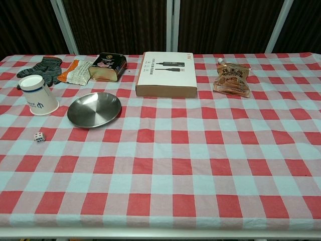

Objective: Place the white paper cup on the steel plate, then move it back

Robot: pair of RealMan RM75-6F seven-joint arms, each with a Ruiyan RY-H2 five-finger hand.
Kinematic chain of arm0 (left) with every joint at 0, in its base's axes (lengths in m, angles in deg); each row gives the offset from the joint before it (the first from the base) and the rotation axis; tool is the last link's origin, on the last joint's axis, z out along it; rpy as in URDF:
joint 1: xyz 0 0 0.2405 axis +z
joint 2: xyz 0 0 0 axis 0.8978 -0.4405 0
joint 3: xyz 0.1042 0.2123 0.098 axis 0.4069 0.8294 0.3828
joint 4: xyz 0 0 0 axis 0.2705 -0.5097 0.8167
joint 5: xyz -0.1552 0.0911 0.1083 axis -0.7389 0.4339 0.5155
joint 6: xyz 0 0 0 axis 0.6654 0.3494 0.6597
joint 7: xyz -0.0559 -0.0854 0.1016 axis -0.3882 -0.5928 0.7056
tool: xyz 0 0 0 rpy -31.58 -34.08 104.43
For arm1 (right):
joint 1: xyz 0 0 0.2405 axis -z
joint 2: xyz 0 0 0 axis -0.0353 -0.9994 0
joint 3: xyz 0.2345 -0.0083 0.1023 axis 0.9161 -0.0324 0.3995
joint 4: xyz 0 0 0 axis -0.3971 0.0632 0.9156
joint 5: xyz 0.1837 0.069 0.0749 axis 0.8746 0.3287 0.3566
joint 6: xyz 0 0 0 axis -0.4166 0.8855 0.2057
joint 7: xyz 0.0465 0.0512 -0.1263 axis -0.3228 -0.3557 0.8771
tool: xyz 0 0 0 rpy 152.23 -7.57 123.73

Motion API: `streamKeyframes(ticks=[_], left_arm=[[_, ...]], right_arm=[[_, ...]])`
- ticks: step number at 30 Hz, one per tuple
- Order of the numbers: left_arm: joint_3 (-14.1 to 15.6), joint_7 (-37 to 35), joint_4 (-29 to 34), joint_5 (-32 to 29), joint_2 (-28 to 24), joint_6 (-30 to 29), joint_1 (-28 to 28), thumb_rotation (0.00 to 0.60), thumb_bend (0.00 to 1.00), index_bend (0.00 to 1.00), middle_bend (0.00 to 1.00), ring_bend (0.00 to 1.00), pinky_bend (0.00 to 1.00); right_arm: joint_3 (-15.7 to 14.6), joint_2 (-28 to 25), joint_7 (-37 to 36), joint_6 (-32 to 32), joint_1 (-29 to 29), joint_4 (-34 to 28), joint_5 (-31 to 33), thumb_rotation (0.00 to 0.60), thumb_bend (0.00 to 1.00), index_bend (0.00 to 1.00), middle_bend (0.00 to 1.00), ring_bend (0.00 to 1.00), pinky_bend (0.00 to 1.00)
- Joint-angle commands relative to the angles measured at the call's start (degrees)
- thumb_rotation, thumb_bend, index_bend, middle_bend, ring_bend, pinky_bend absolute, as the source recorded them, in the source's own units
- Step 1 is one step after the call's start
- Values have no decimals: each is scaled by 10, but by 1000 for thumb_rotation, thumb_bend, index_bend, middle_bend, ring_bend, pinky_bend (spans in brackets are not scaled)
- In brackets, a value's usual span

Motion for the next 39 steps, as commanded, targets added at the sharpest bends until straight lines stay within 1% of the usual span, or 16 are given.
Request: streamKeyframes(ticks=[1,8,12,15,17,20,22,23,25,26,28,30,33,36,39], left_arm=[[0,-1,-1,0,0,1,0,600,0,135,109,59,78],[-6,-7,1,15,-4,2,-12,600,0,135,109,59,78],[-10,-23,5,31,-13,37,-43,600,0,148,110,60,80],[-19,-40,2,38,-12,62,-68,600,0,188,171,121,124],[-22,-50,-3,40,-6,81,-85,600,0,255,258,219,201],[-28,-58,-17,37,10,115,-111,600,0,337,390,382,348],[-28,-58,-27,35,21,145,-131,600,0,379,522,533,477],[-27,-56,-30,34,26,157,-139,600,1,399,613,627,574],[-24,-58,-39,36,38,181,-156,600,10,418,742,744,724],[-22,-58,-44,36,44,191,-162,600,18,421,775,776,772],[-22,-54,-57,30,59,209,-175,600,30,424,817,817,829],[-22,-40,-70,22,76,222,-184,600,39,428,848,845,860],[-24,-36,-83,7,99,240,-195,600,60,449,884,872,882],[-25,-48,-98,-3,117,251,-202,600,127,489,916,895,894],[-23,-41,-114,-22,133,268,-207,600,152,493,921,899,896]], right_arm=[[-1,0,0,1,0,0,-2,600,49,0,92,0,33],[2,-1,-7,11,3,8,-5,600,49,0,93,0,33],[6,-6,-6,13,0,8,-6,600,49,0,93,0,33],[9,-8,-5,15,-2,7,-7,600,50,0,93,0,33],[10,-9,-5,16,-3,7,-7,600,50,0,94,0,33],[12,-12,-6,16,-5,7,-7,600,50,0,99,0,33],[12,-13,-6,15,-5,6,-6,600,50,0,105,0,33],[12,-14,-6,15,-5,5,-6,600,50,0,111,0,33],[12,-15,-6,16,-4,4,-5,600,50,0,116,0,33],[12,-15,-6,16,-4,5,-4,600,49,0,118,0,33],[11,-15,-7,17,-3,5,-3,600,49,0,120,0,33],[10,-14,-8,17,-2,5,-3,600,50,0,121,0,33],[10,-13,-9,17,-1,6,-2,600,50,0,121,0,33],[10,-12,-9,18,0,7,-1,600,50,0,122,0,34],[9,-13,-9,18,1,6,0,600,50,0,123,0,40]])
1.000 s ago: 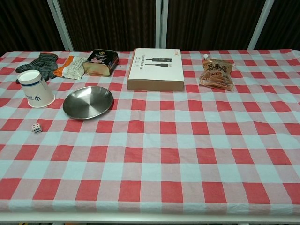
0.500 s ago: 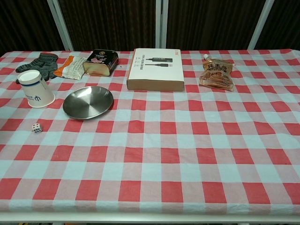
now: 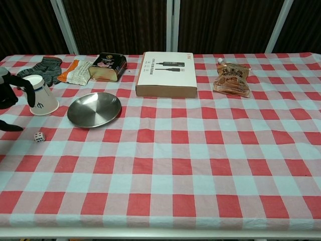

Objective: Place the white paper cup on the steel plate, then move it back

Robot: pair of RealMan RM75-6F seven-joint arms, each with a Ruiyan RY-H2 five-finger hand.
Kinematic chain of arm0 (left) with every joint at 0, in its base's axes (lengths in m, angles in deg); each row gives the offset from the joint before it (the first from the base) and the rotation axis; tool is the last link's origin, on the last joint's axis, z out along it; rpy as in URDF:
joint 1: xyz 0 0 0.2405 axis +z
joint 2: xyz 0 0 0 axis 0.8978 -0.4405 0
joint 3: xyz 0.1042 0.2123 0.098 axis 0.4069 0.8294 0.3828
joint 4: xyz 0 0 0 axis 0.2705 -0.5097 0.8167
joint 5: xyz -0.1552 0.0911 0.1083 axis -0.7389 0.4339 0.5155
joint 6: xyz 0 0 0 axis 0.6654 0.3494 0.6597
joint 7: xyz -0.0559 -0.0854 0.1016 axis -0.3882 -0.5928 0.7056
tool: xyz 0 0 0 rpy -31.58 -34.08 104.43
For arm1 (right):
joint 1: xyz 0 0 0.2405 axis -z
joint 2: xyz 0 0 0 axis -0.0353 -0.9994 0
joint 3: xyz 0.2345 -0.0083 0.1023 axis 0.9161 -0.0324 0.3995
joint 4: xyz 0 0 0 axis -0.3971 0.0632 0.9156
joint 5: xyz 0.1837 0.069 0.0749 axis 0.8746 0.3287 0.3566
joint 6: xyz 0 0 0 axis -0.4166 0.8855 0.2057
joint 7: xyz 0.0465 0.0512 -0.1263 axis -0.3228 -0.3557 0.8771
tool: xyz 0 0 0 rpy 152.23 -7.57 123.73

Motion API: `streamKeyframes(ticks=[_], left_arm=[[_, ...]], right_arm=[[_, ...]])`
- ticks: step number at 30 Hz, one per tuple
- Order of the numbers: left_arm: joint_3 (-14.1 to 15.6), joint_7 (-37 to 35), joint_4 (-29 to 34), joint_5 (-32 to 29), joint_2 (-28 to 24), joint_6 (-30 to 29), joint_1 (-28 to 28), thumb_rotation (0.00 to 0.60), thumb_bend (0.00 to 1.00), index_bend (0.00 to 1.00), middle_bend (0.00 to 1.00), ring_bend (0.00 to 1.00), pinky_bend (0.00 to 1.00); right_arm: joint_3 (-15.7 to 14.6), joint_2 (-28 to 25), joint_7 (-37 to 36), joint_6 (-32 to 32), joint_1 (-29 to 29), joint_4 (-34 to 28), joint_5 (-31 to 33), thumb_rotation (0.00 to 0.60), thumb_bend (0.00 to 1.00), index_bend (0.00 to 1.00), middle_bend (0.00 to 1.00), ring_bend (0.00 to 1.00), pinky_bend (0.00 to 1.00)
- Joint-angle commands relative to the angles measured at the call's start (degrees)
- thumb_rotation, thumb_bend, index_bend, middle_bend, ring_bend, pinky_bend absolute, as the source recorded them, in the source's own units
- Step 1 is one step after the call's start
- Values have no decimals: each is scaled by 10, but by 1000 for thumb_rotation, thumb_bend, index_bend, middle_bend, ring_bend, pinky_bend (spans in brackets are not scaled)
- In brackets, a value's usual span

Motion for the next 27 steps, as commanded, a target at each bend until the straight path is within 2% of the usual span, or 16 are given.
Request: streamKeyframes(ticks=[1,6,10,27], left_arm=[[0,4,-11,-25,15,21,-8,600,155,493,921,900,896],[-10,17,-20,-77,36,51,-16,600,214,493,921,899,898],[-12,22,-23,-103,49,63,-19,600,218,493,920,899,899],[-2,47,-51,-141,76,84,-27,600,238,496,920,899,899]], right_arm=[[0,0,0,0,1,0,0,600,50,0,123,0,42],[-2,1,-3,-2,2,2,4,600,50,0,126,0,49],[-1,0,-3,-2,3,3,6,600,50,0,126,0,52],[-2,4,-7,-10,2,9,11,600,52,0,128,0,55]])
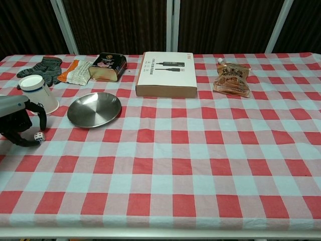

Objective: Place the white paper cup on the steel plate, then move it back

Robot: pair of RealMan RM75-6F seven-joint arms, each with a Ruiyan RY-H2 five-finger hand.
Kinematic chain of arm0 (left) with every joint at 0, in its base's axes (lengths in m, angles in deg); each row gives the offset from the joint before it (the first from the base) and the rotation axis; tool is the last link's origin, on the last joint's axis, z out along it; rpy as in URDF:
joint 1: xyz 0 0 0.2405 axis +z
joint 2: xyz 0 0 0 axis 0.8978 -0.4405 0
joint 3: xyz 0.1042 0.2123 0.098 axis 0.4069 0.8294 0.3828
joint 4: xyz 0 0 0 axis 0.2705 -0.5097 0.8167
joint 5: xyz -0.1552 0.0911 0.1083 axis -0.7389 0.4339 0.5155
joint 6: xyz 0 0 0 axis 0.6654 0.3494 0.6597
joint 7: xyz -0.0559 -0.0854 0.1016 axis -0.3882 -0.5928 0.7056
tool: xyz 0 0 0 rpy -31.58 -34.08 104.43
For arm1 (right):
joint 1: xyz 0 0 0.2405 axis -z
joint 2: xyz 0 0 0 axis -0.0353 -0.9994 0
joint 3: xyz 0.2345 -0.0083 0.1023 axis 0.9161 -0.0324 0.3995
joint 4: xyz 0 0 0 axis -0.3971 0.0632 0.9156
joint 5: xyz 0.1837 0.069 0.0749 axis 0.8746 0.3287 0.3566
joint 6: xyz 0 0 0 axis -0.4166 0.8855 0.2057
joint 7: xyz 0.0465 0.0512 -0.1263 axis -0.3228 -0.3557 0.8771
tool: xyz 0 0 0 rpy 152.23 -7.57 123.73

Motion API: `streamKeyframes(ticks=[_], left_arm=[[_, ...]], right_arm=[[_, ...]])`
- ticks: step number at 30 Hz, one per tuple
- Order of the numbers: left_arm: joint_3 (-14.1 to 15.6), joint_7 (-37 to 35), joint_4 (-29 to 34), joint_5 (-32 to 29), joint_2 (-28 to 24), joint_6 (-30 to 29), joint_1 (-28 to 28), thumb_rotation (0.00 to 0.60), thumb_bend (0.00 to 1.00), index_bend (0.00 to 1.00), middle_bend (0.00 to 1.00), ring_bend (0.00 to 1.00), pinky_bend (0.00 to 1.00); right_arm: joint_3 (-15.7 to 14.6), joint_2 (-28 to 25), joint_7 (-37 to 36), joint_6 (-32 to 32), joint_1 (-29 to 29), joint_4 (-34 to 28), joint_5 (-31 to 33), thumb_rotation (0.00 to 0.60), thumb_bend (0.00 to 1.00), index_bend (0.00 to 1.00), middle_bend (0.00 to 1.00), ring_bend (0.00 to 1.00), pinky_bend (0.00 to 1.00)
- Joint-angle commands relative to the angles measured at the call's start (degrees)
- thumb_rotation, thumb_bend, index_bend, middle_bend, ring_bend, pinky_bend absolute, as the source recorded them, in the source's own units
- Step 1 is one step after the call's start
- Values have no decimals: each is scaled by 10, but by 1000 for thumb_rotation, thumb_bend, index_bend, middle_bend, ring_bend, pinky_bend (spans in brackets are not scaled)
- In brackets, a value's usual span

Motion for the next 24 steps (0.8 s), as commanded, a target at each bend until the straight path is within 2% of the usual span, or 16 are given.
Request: streamKeyframes(ticks=[1,10,14,20,24], left_arm=[[1,0,-2,-4,0,5,-2,600,242,499,920,899,899],[4,-7,-2,1,1,4,-4,600,344,567,922,902,900],[1,-17,6,9,-2,-3,-6,600,350,576,923,903,901],[-16,-31,29,22,-10,-9,-22,600,346,576,924,903,901],[-36,-15,30,14,-1,1,-47,600,344,577,924,903,902]], right_arm=[[0,0,-1,0,0,1,0,600,51,0,129,0,55],[-2,-1,2,-2,1,-3,1,600,64,0,146,0,55],[-3,-2,3,0,3,-4,0,600,65,0,150,0,55],[-2,-2,5,4,4,-7,-2,600,66,0,152,0,55],[-2,-4,5,5,4,-9,-4,600,66,0,152,0,55]])
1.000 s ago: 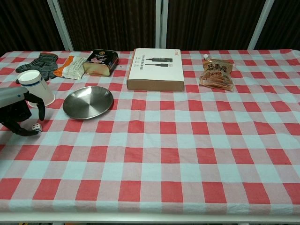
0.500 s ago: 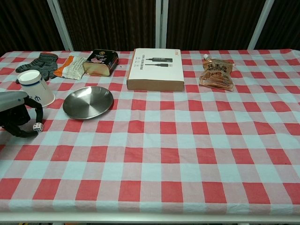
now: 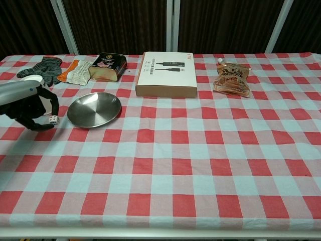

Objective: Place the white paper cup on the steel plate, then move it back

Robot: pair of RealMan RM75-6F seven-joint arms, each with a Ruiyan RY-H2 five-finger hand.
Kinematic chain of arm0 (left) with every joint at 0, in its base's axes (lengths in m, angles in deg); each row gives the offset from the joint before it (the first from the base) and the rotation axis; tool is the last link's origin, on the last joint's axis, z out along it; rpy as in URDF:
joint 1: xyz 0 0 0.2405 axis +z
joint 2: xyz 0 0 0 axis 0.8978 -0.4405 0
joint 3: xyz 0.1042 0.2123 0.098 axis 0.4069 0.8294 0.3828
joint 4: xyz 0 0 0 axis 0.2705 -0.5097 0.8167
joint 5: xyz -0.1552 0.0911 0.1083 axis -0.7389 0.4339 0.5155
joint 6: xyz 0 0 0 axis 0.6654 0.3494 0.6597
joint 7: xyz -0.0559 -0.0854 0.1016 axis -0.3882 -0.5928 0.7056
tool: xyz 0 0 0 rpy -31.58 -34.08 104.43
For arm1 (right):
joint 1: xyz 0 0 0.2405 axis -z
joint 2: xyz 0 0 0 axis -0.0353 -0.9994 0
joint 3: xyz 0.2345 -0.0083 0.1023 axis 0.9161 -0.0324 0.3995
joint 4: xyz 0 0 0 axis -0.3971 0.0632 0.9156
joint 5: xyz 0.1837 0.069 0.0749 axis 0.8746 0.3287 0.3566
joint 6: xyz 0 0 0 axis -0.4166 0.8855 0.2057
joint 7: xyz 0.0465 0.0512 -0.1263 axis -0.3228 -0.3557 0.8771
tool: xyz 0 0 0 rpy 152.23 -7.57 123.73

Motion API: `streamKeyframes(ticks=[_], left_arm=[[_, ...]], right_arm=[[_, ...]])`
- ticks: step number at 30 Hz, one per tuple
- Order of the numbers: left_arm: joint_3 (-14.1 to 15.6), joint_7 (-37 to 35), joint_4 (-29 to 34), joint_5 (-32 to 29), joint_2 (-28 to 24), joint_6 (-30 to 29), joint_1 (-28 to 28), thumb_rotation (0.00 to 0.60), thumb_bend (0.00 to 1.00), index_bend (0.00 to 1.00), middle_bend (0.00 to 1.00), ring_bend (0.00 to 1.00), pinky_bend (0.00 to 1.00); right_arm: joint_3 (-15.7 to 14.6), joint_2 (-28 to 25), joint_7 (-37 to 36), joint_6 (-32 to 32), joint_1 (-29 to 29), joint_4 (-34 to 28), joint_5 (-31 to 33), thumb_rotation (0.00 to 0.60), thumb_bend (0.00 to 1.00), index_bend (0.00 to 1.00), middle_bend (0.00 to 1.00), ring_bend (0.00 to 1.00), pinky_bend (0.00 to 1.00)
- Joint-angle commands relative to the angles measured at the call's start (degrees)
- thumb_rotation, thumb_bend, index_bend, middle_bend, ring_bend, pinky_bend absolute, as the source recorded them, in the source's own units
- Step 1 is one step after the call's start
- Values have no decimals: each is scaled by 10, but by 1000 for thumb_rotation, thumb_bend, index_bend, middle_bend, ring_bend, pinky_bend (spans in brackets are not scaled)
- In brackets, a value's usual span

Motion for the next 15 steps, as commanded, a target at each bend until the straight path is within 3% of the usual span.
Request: streamKeyframes(ticks=[1,9,15], left_arm=[[-18,20,0,-13,10,14,-23,600,344,576,924,903,902],[-50,106,-19,-86,47,44,-81,600,340,568,924,903,902],[-53,175,-35,-142,69,48,-109,600,334,485,920,899,902]], right_arm=[[0,-1,0,2,1,-1,-1,600,66,0,153,0,55],[-4,-3,-7,13,13,2,3,600,68,0,153,0,63],[-5,-2,-17,19,19,10,3,600,68,0,152,0,63]])
